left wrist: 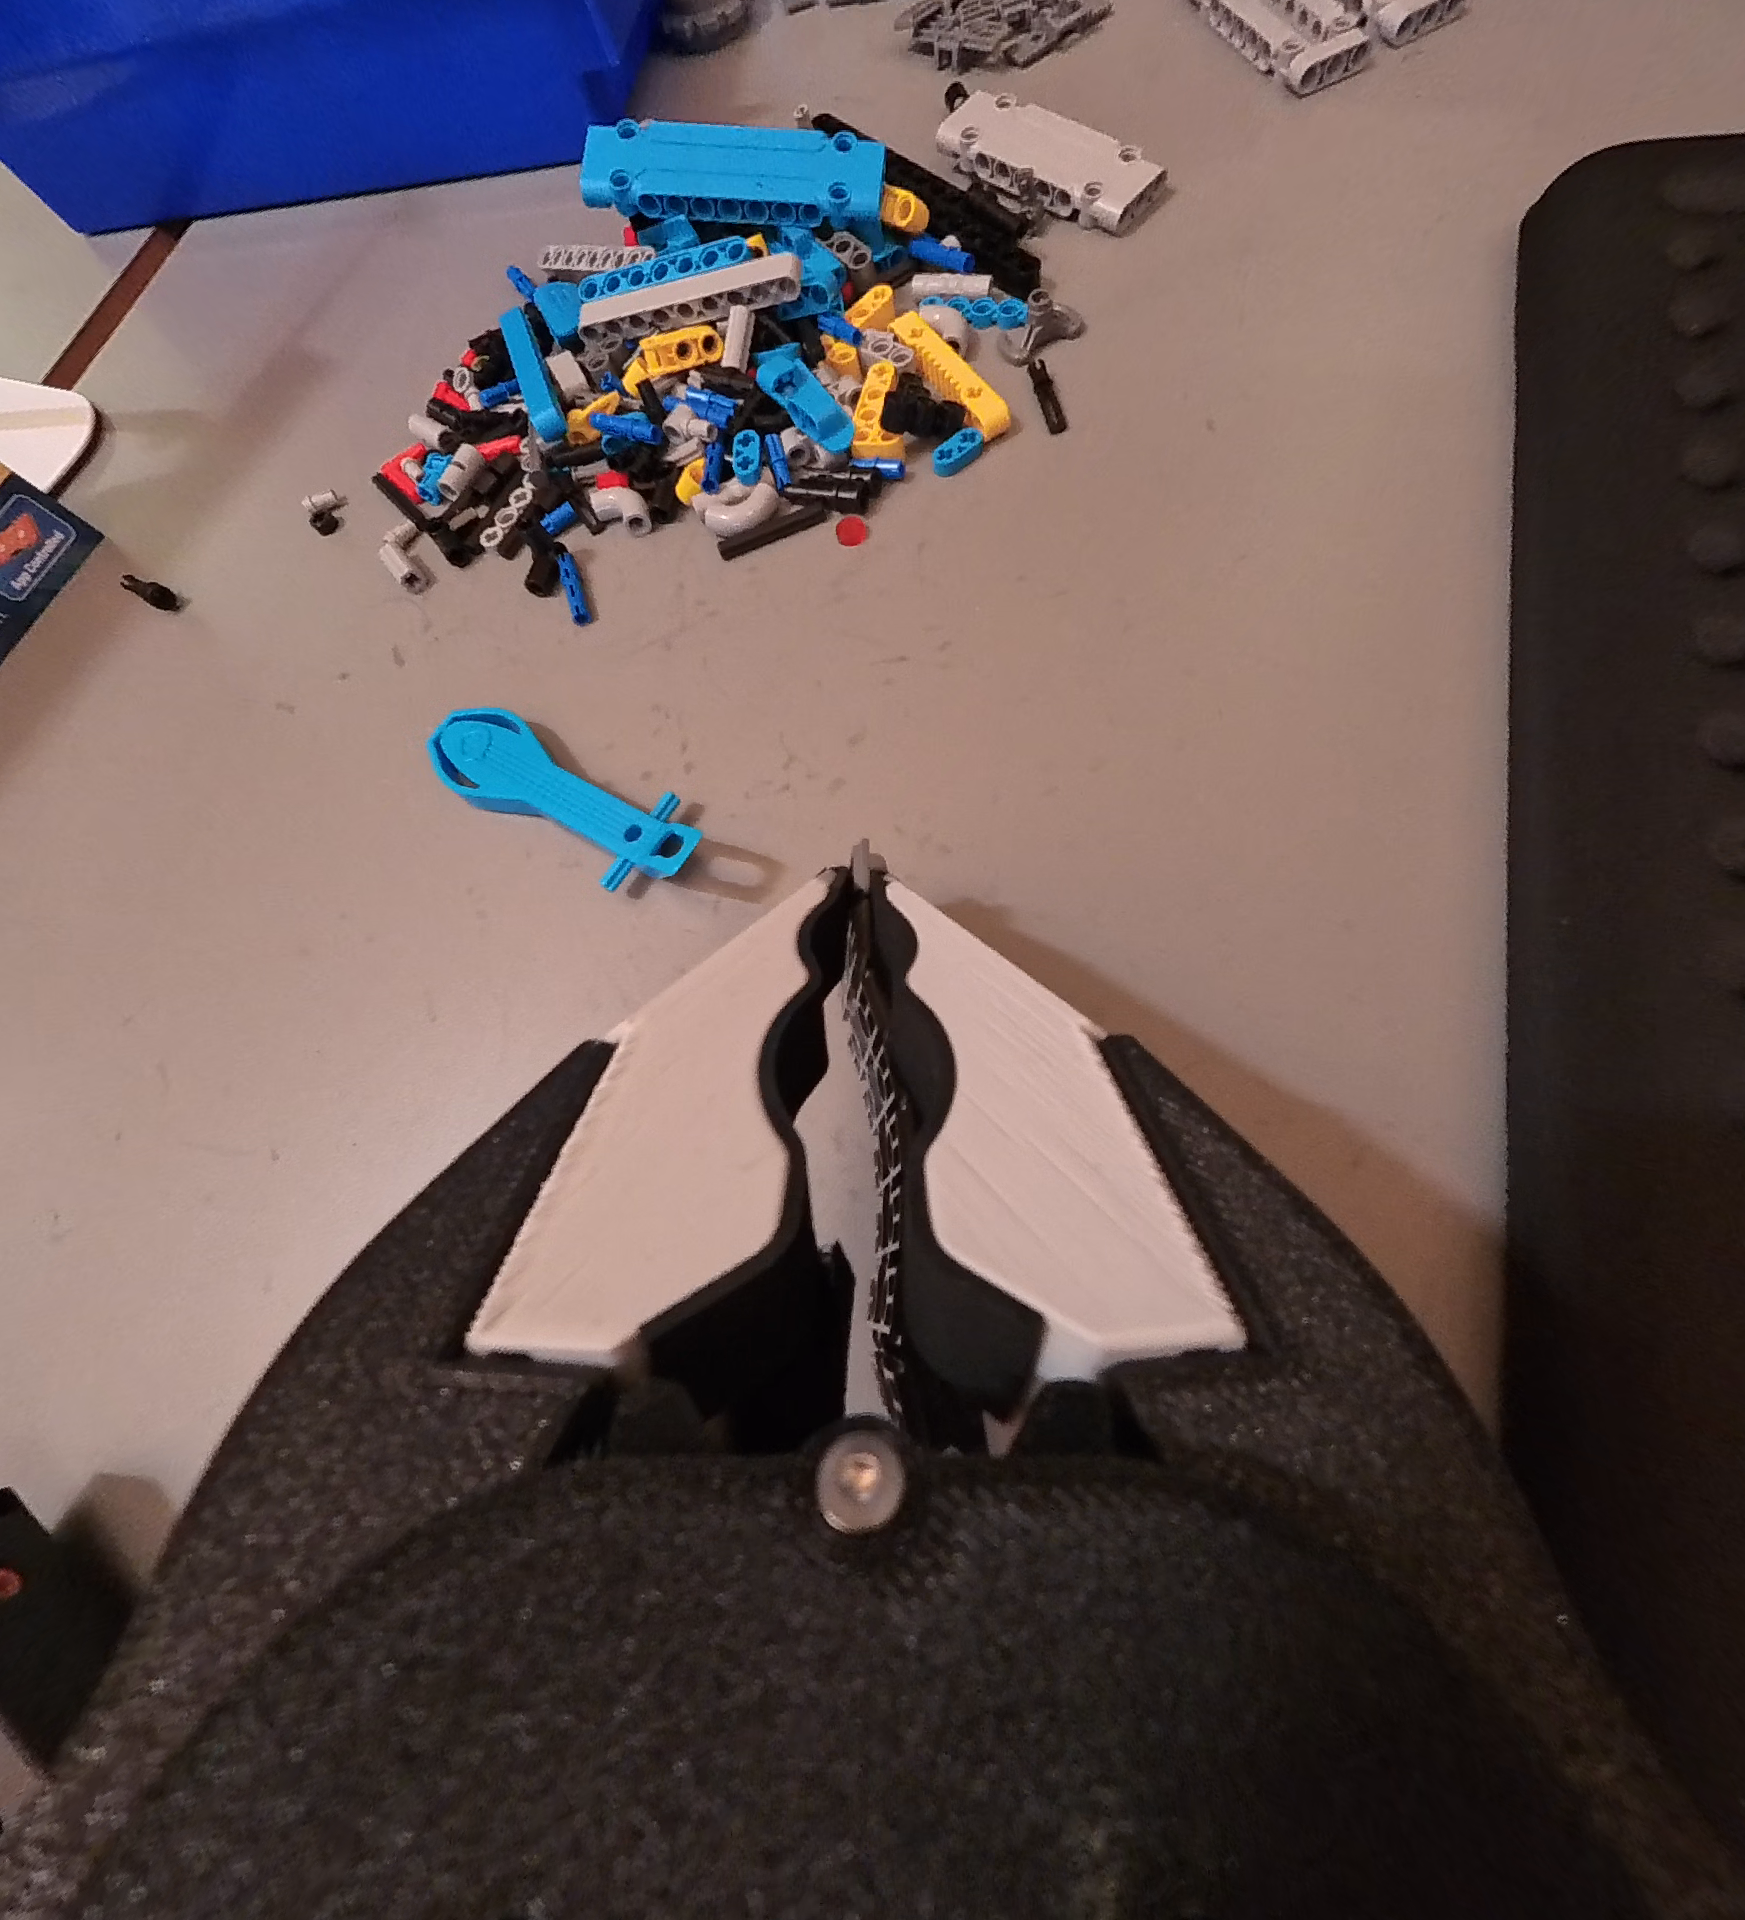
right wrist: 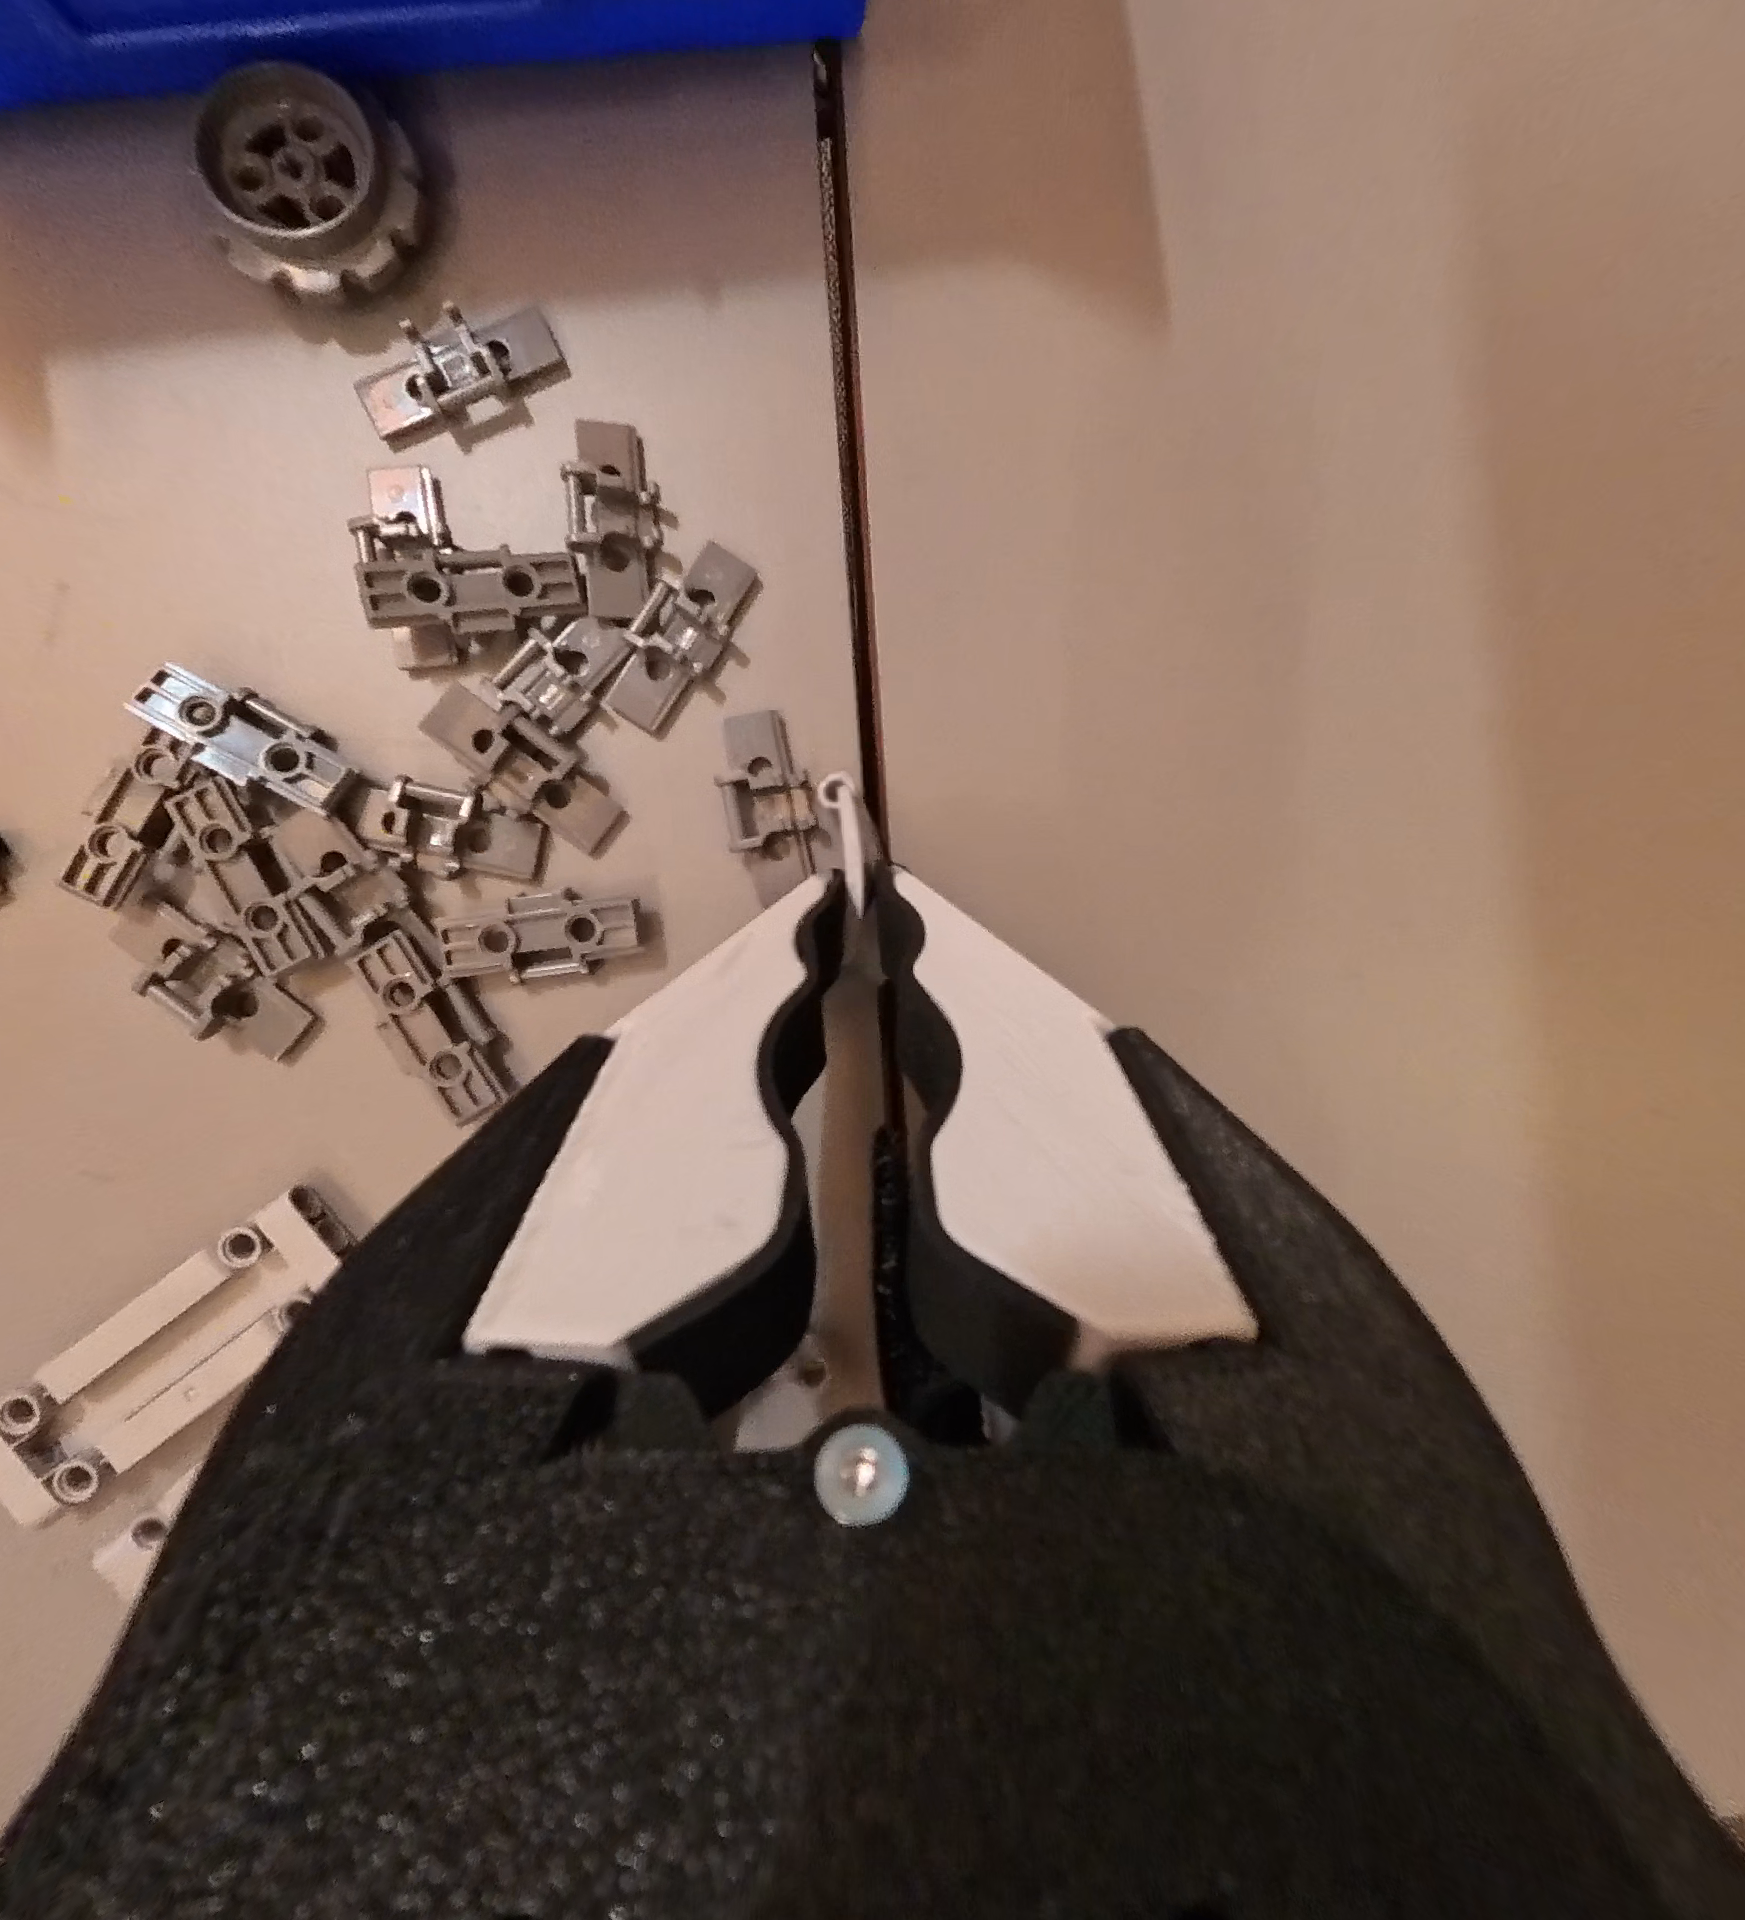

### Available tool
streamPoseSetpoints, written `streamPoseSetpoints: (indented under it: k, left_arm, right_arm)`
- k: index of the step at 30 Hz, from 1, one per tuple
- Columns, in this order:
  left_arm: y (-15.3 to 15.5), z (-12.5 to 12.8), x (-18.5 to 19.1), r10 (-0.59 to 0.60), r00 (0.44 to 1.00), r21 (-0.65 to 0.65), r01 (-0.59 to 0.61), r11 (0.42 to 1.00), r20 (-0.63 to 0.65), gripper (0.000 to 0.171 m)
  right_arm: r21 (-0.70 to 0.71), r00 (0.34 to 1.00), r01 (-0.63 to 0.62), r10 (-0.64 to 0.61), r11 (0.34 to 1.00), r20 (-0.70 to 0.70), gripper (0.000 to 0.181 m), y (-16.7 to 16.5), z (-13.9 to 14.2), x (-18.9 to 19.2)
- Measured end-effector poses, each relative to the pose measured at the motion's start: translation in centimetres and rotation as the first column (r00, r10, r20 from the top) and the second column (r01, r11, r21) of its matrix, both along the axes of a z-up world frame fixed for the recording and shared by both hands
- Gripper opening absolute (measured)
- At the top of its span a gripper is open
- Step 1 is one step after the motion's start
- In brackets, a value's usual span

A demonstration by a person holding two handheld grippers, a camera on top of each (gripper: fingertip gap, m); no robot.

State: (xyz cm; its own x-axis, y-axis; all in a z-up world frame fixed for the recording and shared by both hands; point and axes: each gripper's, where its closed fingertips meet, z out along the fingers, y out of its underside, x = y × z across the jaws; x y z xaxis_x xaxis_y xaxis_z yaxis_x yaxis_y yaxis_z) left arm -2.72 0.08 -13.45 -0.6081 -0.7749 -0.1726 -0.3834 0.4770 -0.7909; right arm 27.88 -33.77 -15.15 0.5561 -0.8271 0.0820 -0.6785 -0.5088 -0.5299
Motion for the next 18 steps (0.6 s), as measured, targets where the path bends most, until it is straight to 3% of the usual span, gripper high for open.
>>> streamPoseSetpoints:
  k: [3, 11, 14, 15, 16, 18]
  left_arm:
    - [0.0, 0.0, 0.0, -0.001, 1.000, 0.000, 0.001, 1.000, -0.001, 0.002]
    - [0.2, 0.2, 0.0, 0.002, 1.000, -0.023, -0.002, 1.000, -0.008, 0.002]
    - [0.4, 0.6, -0.1, -0.014, 1.000, -0.076, 0.012, 0.997, -0.021, 0.002]
    - [0.6, 0.7, -0.1, -0.013, 1.000, -0.099, 0.010, 0.995, -0.028, 0.002]
    - [0.8, 0.8, -0.1, -0.016, 0.999, -0.126, 0.011, 0.992, -0.040, 0.002]
    - [0.8, 0.7, -0.4, -0.046, 0.996, -0.177, 0.032, 0.984, -0.076, 0.002]
  right_arm:
    - [-0.017, 0.998, 0.025, -0.024, 1.000, 0.065, 0.001, 0.0, 0.4, 0.6]
    - [0.136, 0.999, 0.001, 0.004, 0.991, -0.039, 0.001, 1.8, -0.1, -0.8]
    - [0.095, 0.999, 0.010, -0.006, 0.995, -0.043, 0.002, 0.5, -0.3, -1.3]
    - [0.107, 0.997, 0.007, 0.001, 0.994, -0.074, 0.005, 0.5, -0.6, -1.8]
    - [0.115, 0.995, 0.006, 0.005, 0.993, -0.095, 0.020, 0.6, -0.7, -2.1]
    - [0.016, 0.999, 0.051, -0.051, 0.999, 0.007, 0.039, -0.5, 0.7, -1.5]
